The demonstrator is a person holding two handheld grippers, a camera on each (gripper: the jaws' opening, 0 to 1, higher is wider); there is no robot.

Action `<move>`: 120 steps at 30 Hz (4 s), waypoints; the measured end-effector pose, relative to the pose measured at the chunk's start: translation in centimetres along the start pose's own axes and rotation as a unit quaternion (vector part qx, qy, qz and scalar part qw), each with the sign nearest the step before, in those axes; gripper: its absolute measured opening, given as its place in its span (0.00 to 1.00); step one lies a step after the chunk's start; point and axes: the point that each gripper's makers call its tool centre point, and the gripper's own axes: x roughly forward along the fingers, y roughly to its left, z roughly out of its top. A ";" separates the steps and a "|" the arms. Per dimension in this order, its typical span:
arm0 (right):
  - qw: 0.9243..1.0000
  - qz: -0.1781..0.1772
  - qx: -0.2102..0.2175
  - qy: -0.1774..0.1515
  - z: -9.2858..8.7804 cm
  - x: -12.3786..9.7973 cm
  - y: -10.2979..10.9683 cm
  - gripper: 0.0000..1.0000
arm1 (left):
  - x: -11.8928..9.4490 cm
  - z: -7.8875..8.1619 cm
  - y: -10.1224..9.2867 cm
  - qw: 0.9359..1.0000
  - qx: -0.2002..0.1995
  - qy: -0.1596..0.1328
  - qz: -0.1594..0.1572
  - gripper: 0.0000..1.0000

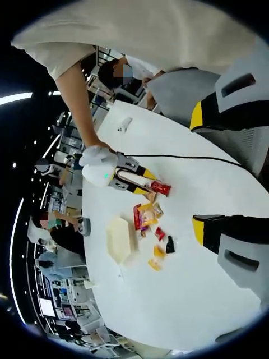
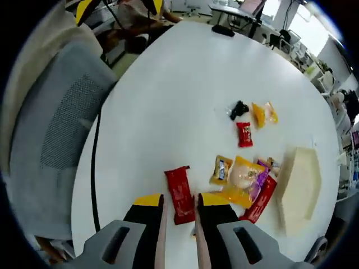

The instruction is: Place the target food into the container with the food tongs after gripping and lifting it, then release it inside without dropping or visibly crushing the food.

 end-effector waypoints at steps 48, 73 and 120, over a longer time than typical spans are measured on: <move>0.986 -0.057 0.153 -0.037 0.7 -2.3 0.9 0.20 | -0.7 0.0 -0.7 1.000 -0.005 -0.023 0.005 0.56; 0.975 -0.106 0.178 -0.079 2.5 -6.3 -1.2 0.20 | -1.5 0.5 -1.3 1.000 0.006 -0.030 0.003 0.55; 0.954 -0.208 0.192 -0.102 1.9 -13.2 -11.9 0.20 | -1.5 1.1 -0.7 0.999 0.009 -0.033 0.004 0.54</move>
